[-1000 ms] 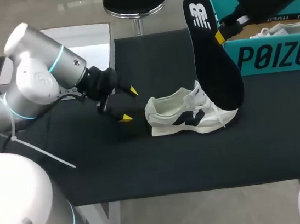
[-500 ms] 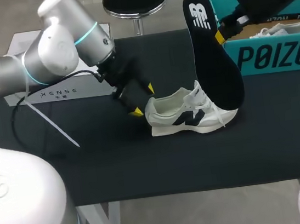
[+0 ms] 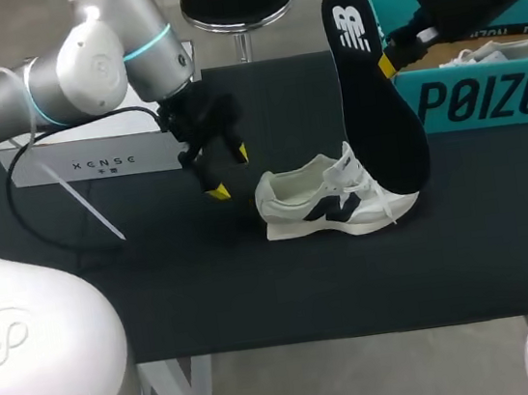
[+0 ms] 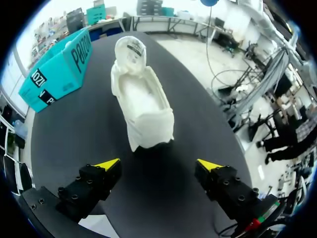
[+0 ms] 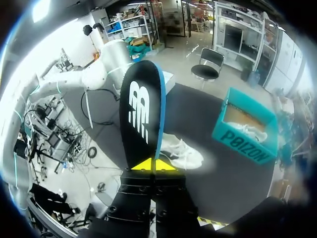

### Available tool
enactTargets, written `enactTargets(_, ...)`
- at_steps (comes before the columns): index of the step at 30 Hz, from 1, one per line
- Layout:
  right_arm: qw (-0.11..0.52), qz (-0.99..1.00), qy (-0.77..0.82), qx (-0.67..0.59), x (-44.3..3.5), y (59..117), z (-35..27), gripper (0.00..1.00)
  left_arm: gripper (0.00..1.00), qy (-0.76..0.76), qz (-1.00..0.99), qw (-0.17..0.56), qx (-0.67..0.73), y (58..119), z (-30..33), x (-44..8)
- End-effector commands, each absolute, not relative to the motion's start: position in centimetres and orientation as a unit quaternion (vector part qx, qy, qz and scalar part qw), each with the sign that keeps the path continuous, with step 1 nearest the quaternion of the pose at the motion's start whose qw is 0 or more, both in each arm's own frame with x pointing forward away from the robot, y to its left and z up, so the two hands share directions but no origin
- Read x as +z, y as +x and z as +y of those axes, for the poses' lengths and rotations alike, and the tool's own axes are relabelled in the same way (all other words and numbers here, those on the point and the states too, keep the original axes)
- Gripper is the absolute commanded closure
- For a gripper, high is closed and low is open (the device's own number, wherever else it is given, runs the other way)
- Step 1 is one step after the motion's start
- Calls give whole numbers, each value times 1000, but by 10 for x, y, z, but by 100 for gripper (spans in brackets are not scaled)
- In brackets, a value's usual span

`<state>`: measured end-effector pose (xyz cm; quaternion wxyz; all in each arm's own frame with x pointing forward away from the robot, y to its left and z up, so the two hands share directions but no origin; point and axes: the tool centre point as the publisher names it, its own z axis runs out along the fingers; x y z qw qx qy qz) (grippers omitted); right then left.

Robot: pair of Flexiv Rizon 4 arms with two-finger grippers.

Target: Take the shoe out of the shoebox, open the shoe tongue, remove and reinsert the insole, then place the shoe into the shoebox

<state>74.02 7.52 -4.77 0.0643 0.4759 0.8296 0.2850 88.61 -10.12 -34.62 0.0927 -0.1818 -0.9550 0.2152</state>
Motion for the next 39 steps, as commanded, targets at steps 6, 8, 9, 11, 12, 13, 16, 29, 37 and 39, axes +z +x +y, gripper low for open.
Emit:
enactTargets(6, 63, 830, 476, 282, -47, 743, 78, 100, 0, -164, -955, 74, 235, 872, -82, -335)
enactTargets(8, 63, 830, 476, 282, -47, 743, 78, 100, 0, -164, -953, 75, 244, 877, -89, -328)
enactTargets(9, 63, 830, 476, 282, -47, 743, 78, 100, 0, -164, -952, 73, 246, 881, -94, -323)
enactTargets(11, 63, 830, 476, 282, -47, 743, 78, 100, 0, -167, -952, 67, 248, 888, -105, -313)
enactTargets(12, 63, 830, 476, 282, -47, 743, 78, 100, 0, -172, -952, 60, 246, 893, -113, -307)
enactTargets(13, 63, 830, 476, 282, -47, 743, 78, 100, 0, -176, -952, 56, 243, 896, -119, -302)
enactTargets(16, 63, 830, 476, 282, -47, 743, 78, 100, 0, -194, -950, 44, 241, 899, -137, -290)
enactTargets(29, 63, 830, 476, 282, -47, 743, 78, 100, 0, -218, -943, 27, 252, 899, -149, -283)
enactTargets(37, 63, 830, 476, 282, -47, 743, 78, 100, 0, -218, -943, 27, 252, 899, -149, -283)
enactTargets(39, 63, 830, 476, 282, -47, 743, 78, 100, 0, -226, -941, 28, 252, 900, -151, -281)
